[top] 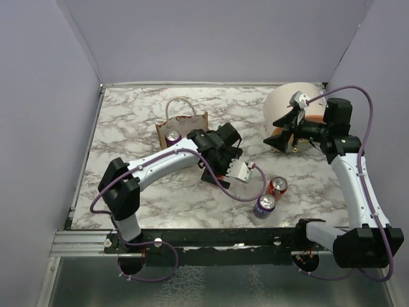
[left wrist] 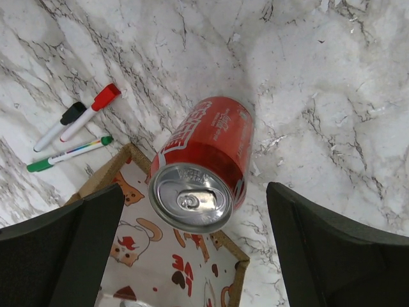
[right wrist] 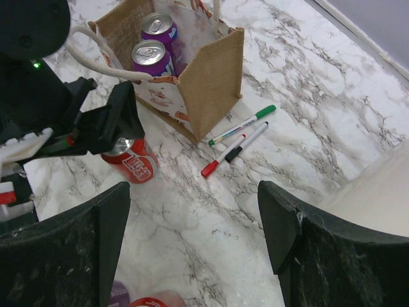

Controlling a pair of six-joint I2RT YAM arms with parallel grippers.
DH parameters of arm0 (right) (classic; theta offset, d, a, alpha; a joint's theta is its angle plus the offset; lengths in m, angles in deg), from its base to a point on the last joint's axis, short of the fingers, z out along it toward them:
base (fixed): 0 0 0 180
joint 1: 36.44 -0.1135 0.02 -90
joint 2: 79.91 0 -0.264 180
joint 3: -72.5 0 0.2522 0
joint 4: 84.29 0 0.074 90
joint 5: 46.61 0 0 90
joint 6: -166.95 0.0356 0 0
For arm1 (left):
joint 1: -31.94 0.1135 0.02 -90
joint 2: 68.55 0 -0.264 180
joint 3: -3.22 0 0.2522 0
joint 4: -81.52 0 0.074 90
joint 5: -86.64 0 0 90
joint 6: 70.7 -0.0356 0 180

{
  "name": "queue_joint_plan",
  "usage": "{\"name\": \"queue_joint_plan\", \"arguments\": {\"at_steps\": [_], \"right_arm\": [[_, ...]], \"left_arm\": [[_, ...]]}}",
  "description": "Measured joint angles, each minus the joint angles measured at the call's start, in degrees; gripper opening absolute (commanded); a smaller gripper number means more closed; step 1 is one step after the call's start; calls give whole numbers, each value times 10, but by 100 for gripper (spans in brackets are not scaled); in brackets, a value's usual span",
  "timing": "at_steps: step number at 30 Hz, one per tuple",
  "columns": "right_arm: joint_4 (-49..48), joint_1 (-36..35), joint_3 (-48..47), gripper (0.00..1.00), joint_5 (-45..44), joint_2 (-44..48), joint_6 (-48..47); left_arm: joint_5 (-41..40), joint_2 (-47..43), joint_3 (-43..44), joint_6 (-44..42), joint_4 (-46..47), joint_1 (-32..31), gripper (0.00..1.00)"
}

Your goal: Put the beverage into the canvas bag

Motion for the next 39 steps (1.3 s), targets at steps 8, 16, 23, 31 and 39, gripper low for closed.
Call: {"name": "queue_joint_plan", "arguments": {"at_steps": [8, 16, 23, 31, 39], "right_arm": [[-3, 0, 0, 80, 14, -10, 2], [-4, 0, 3, 80, 21, -12, 2], [-7, 0, 6, 80, 30, -15, 2], [-7, 0, 6, 80, 33, -23, -3], [-7, 0, 6, 80, 40, -33, -13]], "left_arm": [[-21, 62, 7, -6, 5, 6, 83], [-16, 98, 31, 13, -17, 15, 71], [-11, 97, 32, 28, -18, 18, 49], [20, 90, 72, 44, -59, 20, 38], [90, 30, 164, 76, -72, 57, 33]]}}
